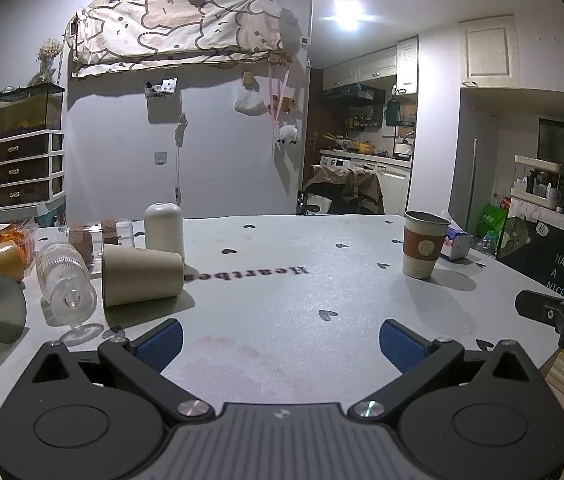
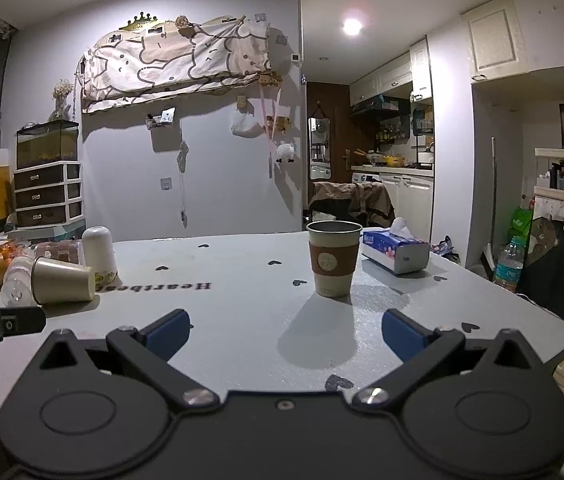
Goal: Flip cup upright
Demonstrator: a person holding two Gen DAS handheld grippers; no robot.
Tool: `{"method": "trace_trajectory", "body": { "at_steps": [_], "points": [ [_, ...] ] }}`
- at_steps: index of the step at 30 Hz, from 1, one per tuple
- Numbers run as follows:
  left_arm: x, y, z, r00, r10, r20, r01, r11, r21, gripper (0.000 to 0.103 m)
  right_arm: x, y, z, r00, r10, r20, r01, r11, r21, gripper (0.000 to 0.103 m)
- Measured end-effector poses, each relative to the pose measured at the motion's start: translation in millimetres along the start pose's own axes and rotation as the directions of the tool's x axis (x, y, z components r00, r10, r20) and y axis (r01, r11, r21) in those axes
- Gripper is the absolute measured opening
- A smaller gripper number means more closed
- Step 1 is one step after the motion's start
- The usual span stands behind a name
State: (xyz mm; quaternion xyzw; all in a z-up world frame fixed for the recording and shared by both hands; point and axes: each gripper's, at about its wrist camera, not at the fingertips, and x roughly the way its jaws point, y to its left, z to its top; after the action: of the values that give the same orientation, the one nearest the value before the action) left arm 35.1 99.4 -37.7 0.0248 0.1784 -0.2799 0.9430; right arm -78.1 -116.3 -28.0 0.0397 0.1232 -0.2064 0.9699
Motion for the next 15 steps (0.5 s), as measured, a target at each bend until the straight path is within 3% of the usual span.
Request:
{"method": "trace_trajectory", "body": {
  "at_steps": [15],
  "points": [
    [-2.4, 1.1, 2.0, 1.000, 0.004, 0.004, -0.004, 1.000, 0.000, 0.103, 3.1, -2.1, -3.0, 1.000, 0.005, -0.014, -0.005, 1.000, 0.001, 0.103]
  ]
}}
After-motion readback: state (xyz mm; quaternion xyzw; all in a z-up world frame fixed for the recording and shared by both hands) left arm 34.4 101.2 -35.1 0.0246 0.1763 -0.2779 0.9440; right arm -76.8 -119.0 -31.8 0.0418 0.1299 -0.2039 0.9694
